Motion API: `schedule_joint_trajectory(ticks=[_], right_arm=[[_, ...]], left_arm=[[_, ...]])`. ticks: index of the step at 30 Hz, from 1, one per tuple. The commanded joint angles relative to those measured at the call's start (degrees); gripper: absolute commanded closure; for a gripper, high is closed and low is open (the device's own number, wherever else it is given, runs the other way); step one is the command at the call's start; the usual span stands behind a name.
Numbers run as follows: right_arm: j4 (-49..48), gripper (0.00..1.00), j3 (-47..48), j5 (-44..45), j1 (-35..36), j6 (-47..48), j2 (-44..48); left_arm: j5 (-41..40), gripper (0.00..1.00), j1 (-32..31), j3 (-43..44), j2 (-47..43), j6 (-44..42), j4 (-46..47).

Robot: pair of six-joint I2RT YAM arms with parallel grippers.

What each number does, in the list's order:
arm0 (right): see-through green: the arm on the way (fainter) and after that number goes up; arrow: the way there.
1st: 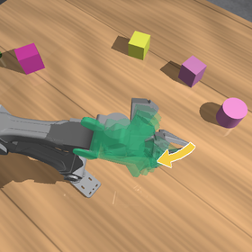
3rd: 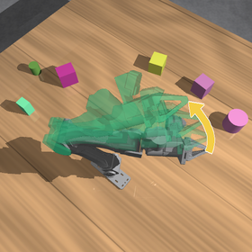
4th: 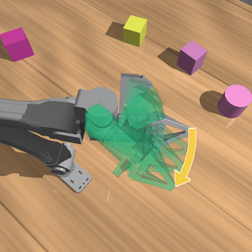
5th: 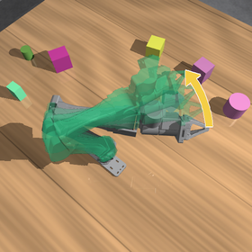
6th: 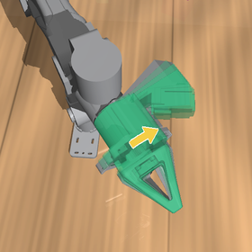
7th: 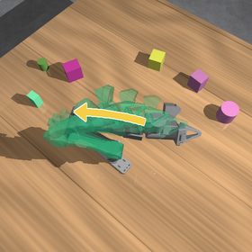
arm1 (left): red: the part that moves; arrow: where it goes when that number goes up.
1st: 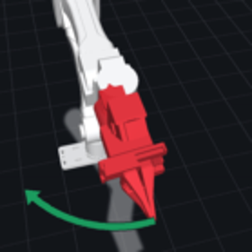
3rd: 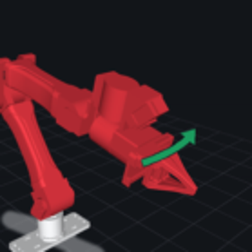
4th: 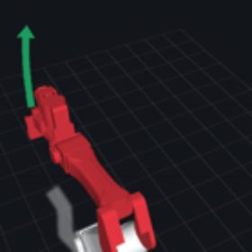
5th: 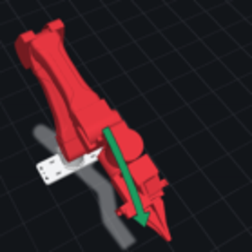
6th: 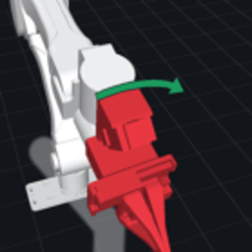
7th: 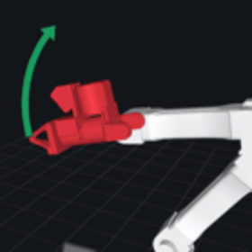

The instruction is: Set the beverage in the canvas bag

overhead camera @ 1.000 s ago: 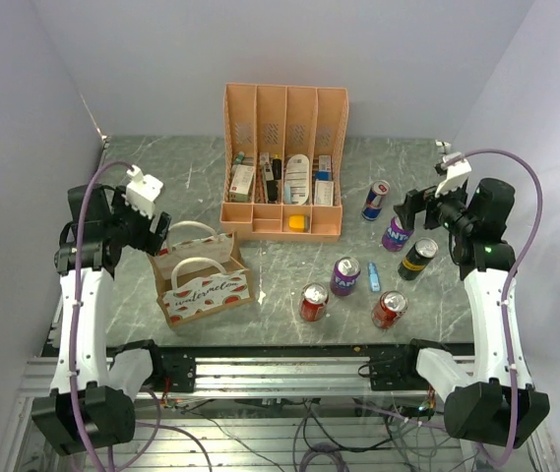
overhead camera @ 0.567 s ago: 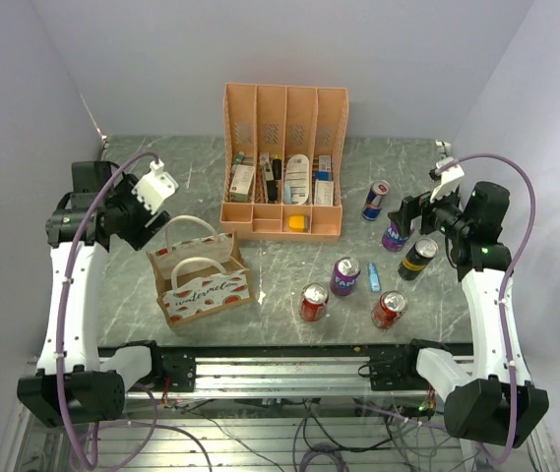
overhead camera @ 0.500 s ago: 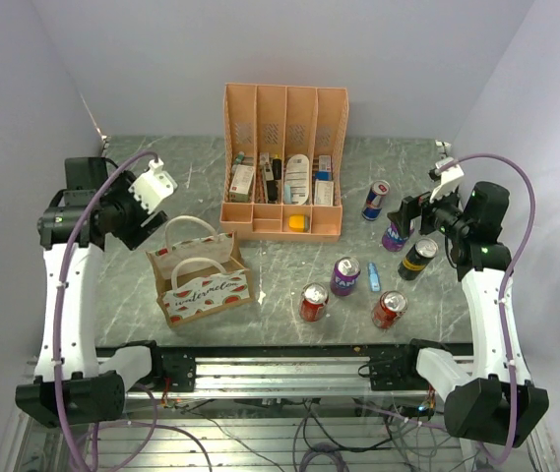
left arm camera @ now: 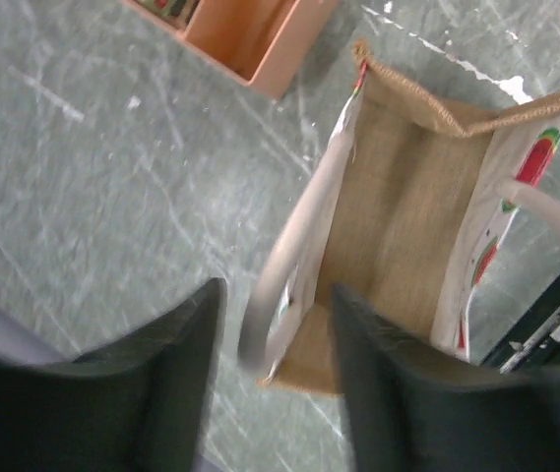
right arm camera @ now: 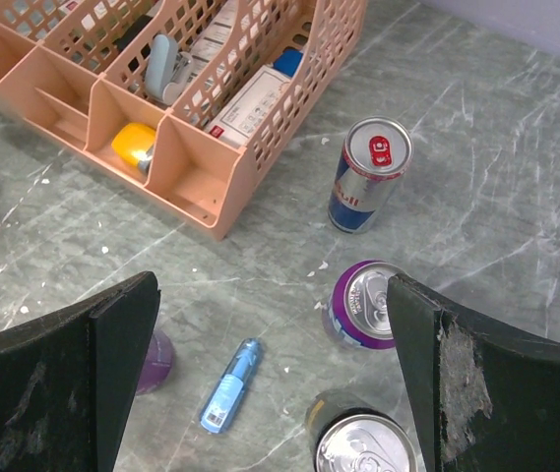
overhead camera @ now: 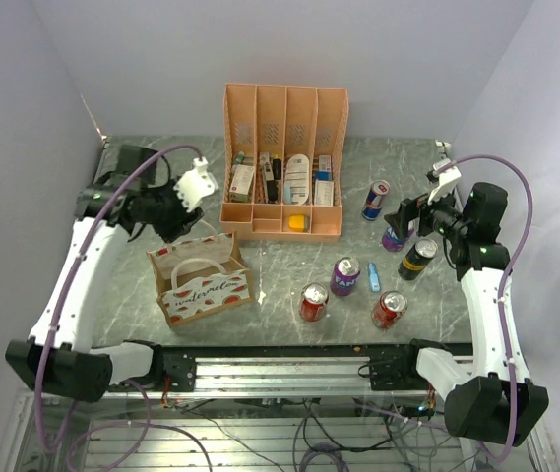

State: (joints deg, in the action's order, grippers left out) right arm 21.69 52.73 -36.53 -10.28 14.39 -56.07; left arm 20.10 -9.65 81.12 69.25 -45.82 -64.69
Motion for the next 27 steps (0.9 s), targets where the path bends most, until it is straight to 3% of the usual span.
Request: schedule_joint_trajectory(ticks=[1,2,3,12,19,21,27], right_arm=[[-1.0,0.0,-1.2,-2.2,-0.1,0.2,1.5],[-1.2,0.0,-1.2,-2.4,-0.1,0.2,1.5],[-1.1,0.0,-1.2,-2.8,-0.1,0.0,1.4],[3.0,0.0,1.2,-10.4,2.0,4.9,-1.4],[14.7,0.0,3.3,-6.6,18.2,17.7,-6.2],[16.6,0.0,3.2,-6.5,21.5,20.2,-7.8],[21.9,0.0,2.1,-6.6,32.5,24.8,-9.8]], left_arm=[[-3.8,0.68,-6.7,-1.5,3.4,10.0,6.4],[-2.7,0.83,-7.9,-1.1,4.0,11.5,6.0],[-1.2,0.92,-8.8,-0.8,4.3,12.9,5.9],[4.9,0.93,-21.8,-1.9,7.1,27.2,18.1],[9.3,0.93,-25.4,4.3,16.1,30.5,20.5],[8.3,0.89,-25.6,5.7,17.7,29.8,20.6],[5.4,0.64,-25.5,7.5,15.2,26.2,18.3]])
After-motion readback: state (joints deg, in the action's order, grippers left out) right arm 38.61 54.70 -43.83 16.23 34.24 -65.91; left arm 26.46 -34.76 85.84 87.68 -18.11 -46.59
